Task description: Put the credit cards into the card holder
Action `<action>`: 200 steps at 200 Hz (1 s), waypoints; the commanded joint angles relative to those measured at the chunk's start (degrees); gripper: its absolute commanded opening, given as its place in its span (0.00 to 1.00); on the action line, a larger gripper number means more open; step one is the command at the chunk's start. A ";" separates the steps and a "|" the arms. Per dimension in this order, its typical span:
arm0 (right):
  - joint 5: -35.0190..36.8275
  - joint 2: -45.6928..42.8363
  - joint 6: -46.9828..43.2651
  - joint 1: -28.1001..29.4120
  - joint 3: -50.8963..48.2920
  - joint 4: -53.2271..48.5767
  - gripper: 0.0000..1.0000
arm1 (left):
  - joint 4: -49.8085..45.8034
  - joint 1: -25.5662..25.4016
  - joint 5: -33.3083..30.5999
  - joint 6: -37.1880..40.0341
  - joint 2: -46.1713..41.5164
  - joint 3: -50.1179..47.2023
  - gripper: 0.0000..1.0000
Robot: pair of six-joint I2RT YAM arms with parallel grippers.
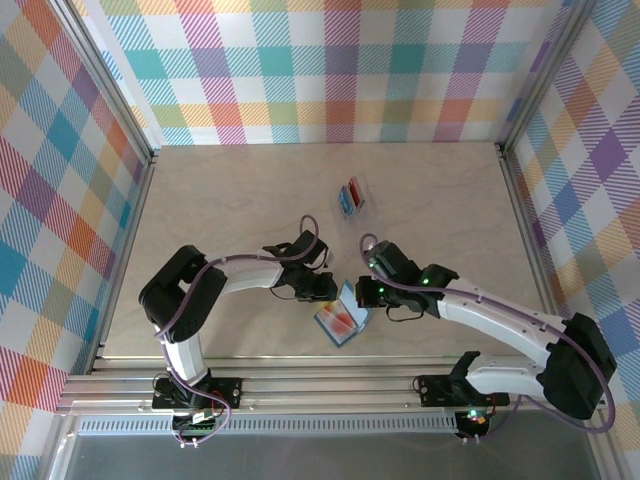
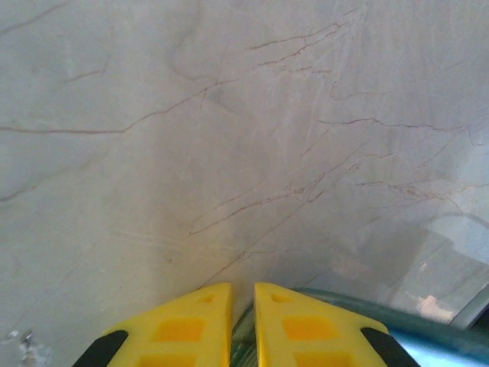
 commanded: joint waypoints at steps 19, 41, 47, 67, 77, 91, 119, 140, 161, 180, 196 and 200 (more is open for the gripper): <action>5.62 -3.84 -0.26 -5.00 -0.58 -6.24 0.00 | 1.03 4.39 0.97 0.64 -9.72 -4.14 0.20; 6.69 -4.56 -0.56 -7.26 -0.86 -6.52 0.00 | 0.68 4.36 1.02 1.17 -12.11 -4.97 0.22; 6.83 -4.64 -0.73 -7.65 -0.96 -6.33 0.00 | 1.04 4.20 1.53 1.17 -12.12 -5.12 0.23; 7.77 -4.77 -0.55 -7.96 -0.95 -5.76 0.00 | 2.08 2.28 2.25 0.80 -10.68 -4.54 0.22; 8.62 -5.07 -0.46 -7.96 -0.89 -5.80 0.00 | 3.32 1.07 2.57 -0.15 -9.66 -4.28 0.20; 8.97 -5.74 -0.54 -7.96 -0.98 -4.96 0.00 | 6.06 -0.47 2.94 -2.43 -7.40 -4.16 0.14; 7.74 -5.93 -1.44 -7.96 -0.89 -4.11 0.00 | 12.04 -3.33 2.22 -7.47 -0.72 -2.72 0.06; 7.19 -6.65 -2.25 -7.95 -1.07 -3.92 0.00 | 15.34 -4.82 2.04 -10.79 3.39 -1.09 0.03; 4.98 -6.33 -3.61 -7.95 -0.69 -3.16 0.00 | 16.63 -5.89 0.52 -11.86 5.02 -0.32 0.03; -0.12 -5.37 -4.06 -7.87 -1.75 0.47 0.00 | 16.24 -6.23 -0.17 -11.90 5.77 0.30 0.03; -6.89 -3.04 -3.12 -7.87 -3.23 5.70 0.00 | 16.14 -6.19 -0.79 -12.25 6.05 0.15 0.03; -8.63 -2.32 -2.77 -7.87 -3.57 7.18 0.00 | 16.25 -6.27 -0.98 -12.39 6.12 0.08 0.03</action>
